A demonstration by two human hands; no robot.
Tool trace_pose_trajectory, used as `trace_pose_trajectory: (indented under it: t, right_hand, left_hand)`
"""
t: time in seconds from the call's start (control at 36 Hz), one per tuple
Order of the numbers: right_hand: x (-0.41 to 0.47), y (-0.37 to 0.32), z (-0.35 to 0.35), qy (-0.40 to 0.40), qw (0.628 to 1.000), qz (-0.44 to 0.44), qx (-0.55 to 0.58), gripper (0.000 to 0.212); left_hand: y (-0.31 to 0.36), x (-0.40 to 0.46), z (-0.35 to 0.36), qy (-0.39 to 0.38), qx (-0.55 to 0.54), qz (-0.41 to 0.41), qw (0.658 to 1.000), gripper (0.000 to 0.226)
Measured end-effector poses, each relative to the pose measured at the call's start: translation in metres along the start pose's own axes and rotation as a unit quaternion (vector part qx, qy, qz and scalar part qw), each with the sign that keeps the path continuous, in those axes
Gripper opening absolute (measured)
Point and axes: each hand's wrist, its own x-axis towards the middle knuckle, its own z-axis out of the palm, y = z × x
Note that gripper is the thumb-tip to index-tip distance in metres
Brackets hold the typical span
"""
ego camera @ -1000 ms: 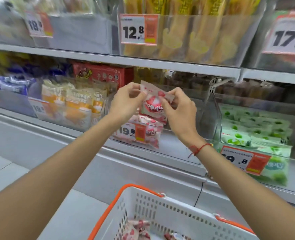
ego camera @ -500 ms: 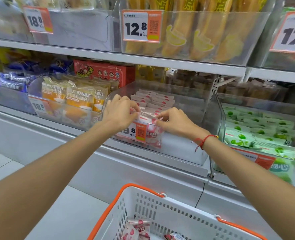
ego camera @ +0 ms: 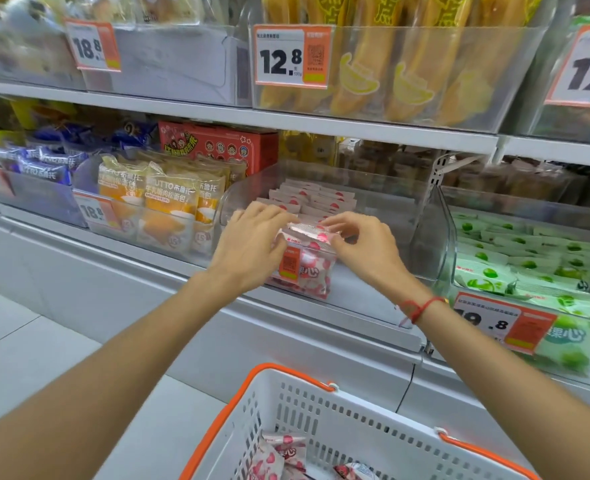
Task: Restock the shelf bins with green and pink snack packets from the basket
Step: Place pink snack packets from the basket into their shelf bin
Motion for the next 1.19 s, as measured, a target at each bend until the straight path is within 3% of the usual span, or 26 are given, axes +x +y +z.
trace_pose_trajectory:
  t: [0.11, 0.19, 0.25, 0.39, 0.5, 0.64, 0.81, 0.92, 1.0, 1.19]
  right_hand:
    - [-0.044, -0.002, -0.002, 0.132, 0.987, -0.078, 0.047, 0.018]
    - [-0.078, 0.008, 0.010, 0.115, 0.989, -0.062, 0.076, 0.015]
    - [-0.100, 0.021, 0.027, 0.082, 0.992, -0.031, 0.086, 0.019]
    - [-0.159, 0.061, 0.073, -0.102, 0.991, 0.075, 0.048, 0.019]
    - [-0.207, 0.089, 0.101, -0.295, 0.944, 0.147, 0.034, 0.019]
    - [-0.270, 0.108, 0.129, -0.468, 0.869, 0.162, -0.005, 0.022]
    - [-0.319, 0.101, 0.154, -0.581, 0.790, 0.191, -0.048, 0.039]
    - [-0.317, 0.095, 0.159, -0.588, 0.774, 0.201, -0.117, 0.042]
    - [-0.316, 0.101, 0.161, -0.572, 0.780, 0.222, -0.123, 0.021]
    - [-0.278, 0.104, 0.134, -0.495, 0.809, 0.303, 0.092, 0.020]
  left_hand:
    - [0.024, -0.038, 0.003, 0.112, -0.110, -0.097, 0.983, 0.029]
    - [0.040, -0.075, 0.014, 0.128, -0.171, -0.162, 0.963, 0.019]
    - [0.046, -0.101, 0.027, 0.089, -0.198, -0.221, 0.951, 0.018]
    - [0.044, -0.164, 0.072, -0.100, -0.189, -0.308, 0.927, 0.018]
    - [0.036, -0.212, 0.105, -0.306, -0.152, -0.297, 0.892, 0.026]
    - [0.039, -0.264, 0.141, -0.549, -0.099, -0.219, 0.801, 0.031]
    - [0.069, -0.316, 0.162, -0.693, -0.063, -0.091, 0.712, 0.039]
    - [0.077, -0.323, 0.166, -0.690, -0.037, -0.036, 0.722, 0.051]
    - [0.073, -0.318, 0.168, -0.681, -0.025, 0.010, 0.732, 0.054]
    - [0.057, -0.294, 0.167, -0.633, -0.125, -0.060, 0.762, 0.048]
